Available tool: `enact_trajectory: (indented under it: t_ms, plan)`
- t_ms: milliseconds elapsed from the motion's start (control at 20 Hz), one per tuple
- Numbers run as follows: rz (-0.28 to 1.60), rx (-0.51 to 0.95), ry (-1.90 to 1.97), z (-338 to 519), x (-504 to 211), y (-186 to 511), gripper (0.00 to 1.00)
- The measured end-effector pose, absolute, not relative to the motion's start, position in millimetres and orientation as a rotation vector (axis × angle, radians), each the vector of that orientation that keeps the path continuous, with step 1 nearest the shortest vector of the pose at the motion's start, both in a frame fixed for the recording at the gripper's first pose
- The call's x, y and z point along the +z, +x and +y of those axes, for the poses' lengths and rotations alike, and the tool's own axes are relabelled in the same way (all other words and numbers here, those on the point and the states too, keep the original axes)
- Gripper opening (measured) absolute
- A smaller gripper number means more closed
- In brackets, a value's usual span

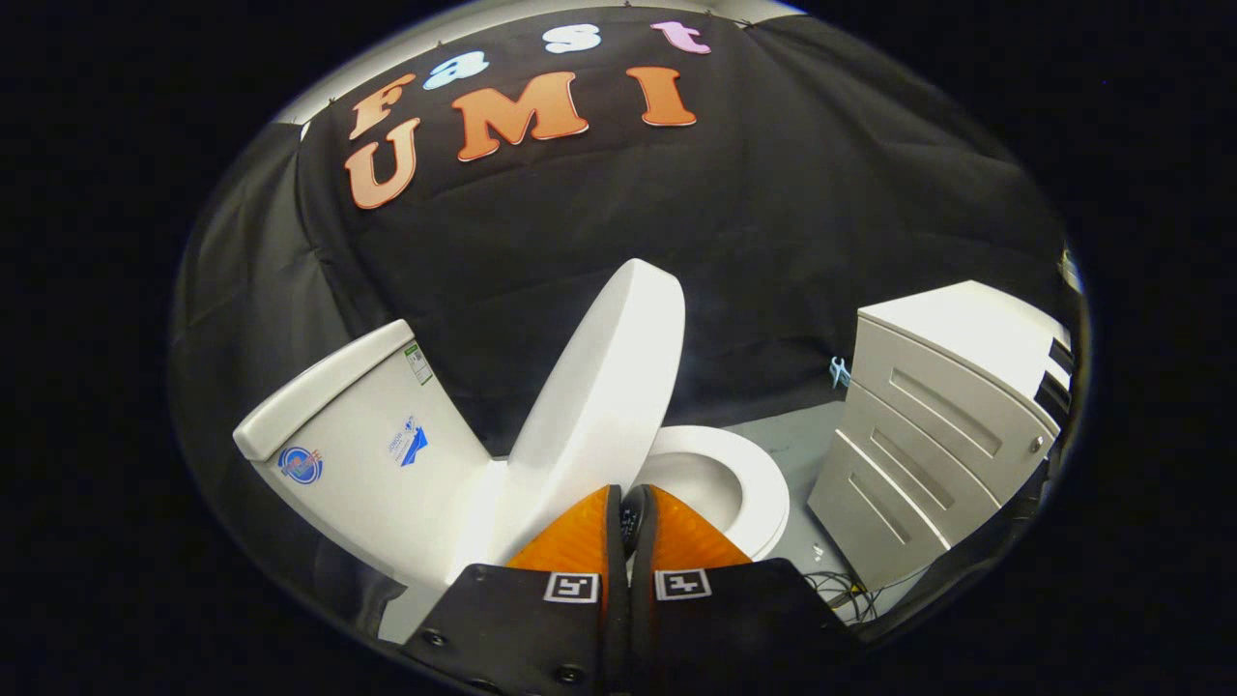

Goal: Open the toilet lid.

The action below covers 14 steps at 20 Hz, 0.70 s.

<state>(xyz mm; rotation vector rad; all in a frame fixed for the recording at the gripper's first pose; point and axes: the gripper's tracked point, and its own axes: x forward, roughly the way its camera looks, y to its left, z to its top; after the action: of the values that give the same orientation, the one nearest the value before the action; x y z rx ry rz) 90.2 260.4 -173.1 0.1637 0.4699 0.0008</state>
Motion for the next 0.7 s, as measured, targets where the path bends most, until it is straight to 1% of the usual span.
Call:
enact_trajectory:
  t_ms: [700]
  plan:
    - [0.379,0.009,-0.036,323.8,-127.6,92.2,0.08]
